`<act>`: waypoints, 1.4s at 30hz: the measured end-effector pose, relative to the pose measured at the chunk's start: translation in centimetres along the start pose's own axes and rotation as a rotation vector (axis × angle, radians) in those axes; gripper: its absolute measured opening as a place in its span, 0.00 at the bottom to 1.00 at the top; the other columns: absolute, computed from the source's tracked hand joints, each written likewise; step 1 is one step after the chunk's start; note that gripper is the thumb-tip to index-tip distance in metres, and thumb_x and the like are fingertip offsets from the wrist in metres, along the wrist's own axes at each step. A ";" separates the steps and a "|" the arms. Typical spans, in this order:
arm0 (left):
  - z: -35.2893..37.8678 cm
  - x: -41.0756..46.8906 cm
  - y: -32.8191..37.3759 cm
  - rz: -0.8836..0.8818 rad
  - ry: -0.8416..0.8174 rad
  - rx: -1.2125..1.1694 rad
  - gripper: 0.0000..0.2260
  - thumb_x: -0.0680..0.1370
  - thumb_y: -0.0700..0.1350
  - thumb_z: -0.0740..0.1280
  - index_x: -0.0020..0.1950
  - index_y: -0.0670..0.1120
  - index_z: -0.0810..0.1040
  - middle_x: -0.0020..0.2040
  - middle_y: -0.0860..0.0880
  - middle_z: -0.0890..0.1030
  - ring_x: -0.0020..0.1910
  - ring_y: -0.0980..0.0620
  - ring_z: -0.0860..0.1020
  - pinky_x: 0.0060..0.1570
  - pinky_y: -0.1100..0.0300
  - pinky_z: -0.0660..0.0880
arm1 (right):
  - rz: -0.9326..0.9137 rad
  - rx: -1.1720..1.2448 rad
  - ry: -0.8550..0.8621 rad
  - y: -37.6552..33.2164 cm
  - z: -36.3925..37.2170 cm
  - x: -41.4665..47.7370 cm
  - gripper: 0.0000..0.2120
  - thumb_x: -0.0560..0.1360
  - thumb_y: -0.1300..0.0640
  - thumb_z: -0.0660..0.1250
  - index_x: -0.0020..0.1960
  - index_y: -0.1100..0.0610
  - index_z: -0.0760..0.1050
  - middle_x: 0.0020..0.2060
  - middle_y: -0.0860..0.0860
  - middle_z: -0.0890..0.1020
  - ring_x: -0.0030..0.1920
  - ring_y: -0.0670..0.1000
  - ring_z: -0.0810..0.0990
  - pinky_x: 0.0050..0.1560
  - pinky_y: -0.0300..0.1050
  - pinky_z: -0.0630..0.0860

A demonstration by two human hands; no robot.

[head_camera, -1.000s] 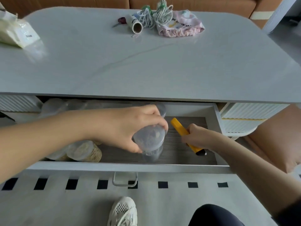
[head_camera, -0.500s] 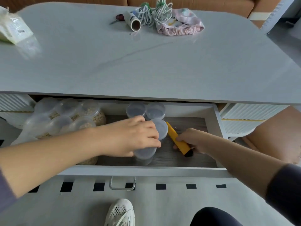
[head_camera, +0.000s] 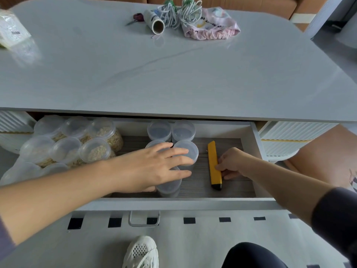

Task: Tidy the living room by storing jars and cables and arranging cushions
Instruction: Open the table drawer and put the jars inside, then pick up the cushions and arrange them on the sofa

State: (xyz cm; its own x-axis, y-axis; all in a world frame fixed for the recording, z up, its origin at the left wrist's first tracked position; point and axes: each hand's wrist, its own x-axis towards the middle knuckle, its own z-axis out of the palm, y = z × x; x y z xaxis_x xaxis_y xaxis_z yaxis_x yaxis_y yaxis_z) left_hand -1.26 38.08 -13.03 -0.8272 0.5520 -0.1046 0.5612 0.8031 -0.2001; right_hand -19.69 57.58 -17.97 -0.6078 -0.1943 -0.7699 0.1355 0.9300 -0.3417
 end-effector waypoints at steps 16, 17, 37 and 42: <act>-0.5 -8.1 1.4 -0.410 0.155 -0.322 0.22 0.81 0.47 0.54 0.76 0.49 0.65 0.77 0.54 0.63 0.76 0.60 0.57 0.75 0.56 0.55 | -0.751 -0.476 0.275 2.6 2.5 -8.9 0.12 0.80 0.51 0.58 0.61 0.51 0.72 0.57 0.48 0.72 0.49 0.53 0.78 0.49 0.51 0.76; -0.5 -9.1 2.2 -0.496 0.183 -0.392 0.21 0.82 0.50 0.52 0.75 0.49 0.67 0.76 0.54 0.65 0.76 0.60 0.59 0.74 0.58 0.55 | -0.853 -0.424 0.324 3.0 3.0 -10.1 0.11 0.80 0.49 0.56 0.57 0.51 0.73 0.55 0.46 0.73 0.46 0.51 0.78 0.46 0.51 0.76; 2.3 -6.1 -6.4 -0.685 0.123 0.082 0.48 0.71 0.73 0.52 0.79 0.41 0.48 0.79 0.39 0.50 0.78 0.39 0.48 0.73 0.33 0.50 | -1.145 -0.935 0.816 -3.9 -0.7 -4.1 0.48 0.71 0.27 0.56 0.78 0.59 0.51 0.78 0.61 0.50 0.78 0.61 0.48 0.73 0.68 0.50; 2.7 -4.6 -7.4 -0.796 0.134 0.099 0.43 0.75 0.70 0.52 0.77 0.37 0.56 0.77 0.39 0.59 0.77 0.43 0.58 0.75 0.41 0.55 | -1.154 -0.799 0.927 -5.2 -0.7 -2.5 0.37 0.74 0.34 0.61 0.71 0.61 0.67 0.72 0.58 0.68 0.73 0.59 0.65 0.71 0.57 0.62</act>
State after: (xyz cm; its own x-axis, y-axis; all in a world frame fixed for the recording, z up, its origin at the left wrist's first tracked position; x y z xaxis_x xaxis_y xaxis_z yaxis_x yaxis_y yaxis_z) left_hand -1.71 28.98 -13.68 -0.9637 -0.1484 0.2219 -0.2036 0.9463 -0.2511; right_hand -19.41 53.48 -13.88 -0.3620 -0.8738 0.3247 -0.9051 0.4128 0.1020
